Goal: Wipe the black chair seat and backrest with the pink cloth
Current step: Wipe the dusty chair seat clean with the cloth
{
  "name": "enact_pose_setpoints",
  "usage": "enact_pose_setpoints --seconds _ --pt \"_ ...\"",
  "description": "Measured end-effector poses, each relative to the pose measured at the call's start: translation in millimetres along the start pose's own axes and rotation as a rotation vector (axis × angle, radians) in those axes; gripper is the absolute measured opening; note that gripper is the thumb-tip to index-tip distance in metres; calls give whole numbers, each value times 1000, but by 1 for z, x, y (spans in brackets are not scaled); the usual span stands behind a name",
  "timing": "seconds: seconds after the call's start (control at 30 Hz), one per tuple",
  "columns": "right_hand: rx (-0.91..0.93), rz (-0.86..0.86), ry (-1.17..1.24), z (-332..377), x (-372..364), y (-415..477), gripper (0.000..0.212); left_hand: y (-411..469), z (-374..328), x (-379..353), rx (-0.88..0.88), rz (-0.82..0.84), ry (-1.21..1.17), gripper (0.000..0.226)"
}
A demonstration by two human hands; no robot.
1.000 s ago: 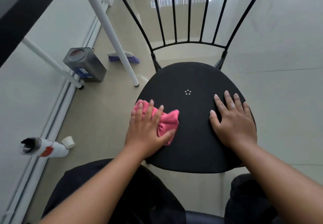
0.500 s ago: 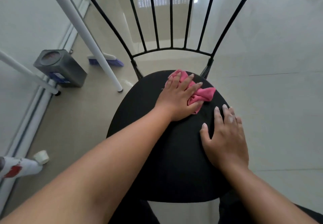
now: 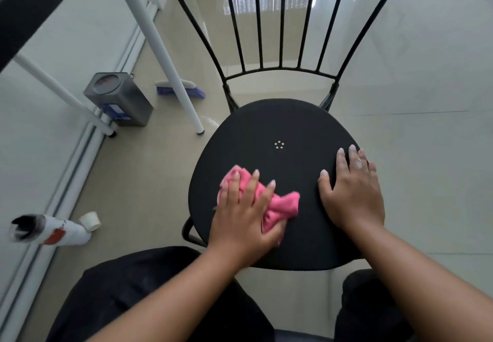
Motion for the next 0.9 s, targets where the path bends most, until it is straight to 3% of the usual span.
enact_pose_setpoints --seconds 0.23,0.37,0.5,0.77,0.9 --pt "-4 -35 -19 0 -5 2 74 174 34 28 120 -14 21 87" --pt "2 -50 -21 -1 -6 3 73 215 39 33 136 -23 8 87" --pt "1 -36 -23 0 -4 3 73 172 43 30 167 -55 27 86" --pt "7 0 -33 1 0 1 68 -43 32 4 337 -109 20 83" --pt "4 -2 -35 0 -1 1 68 -64 12 -7 357 -143 -14 81"
Point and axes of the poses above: each hand's wrist, its own y-axis towards the middle knuckle, its own x-axis out of the back of the hand, z = x × y, the point moved 5 cm from there along y, towards the middle knuckle, and after that the axes turned 8 degrees about -y, right-handed, at the moved point
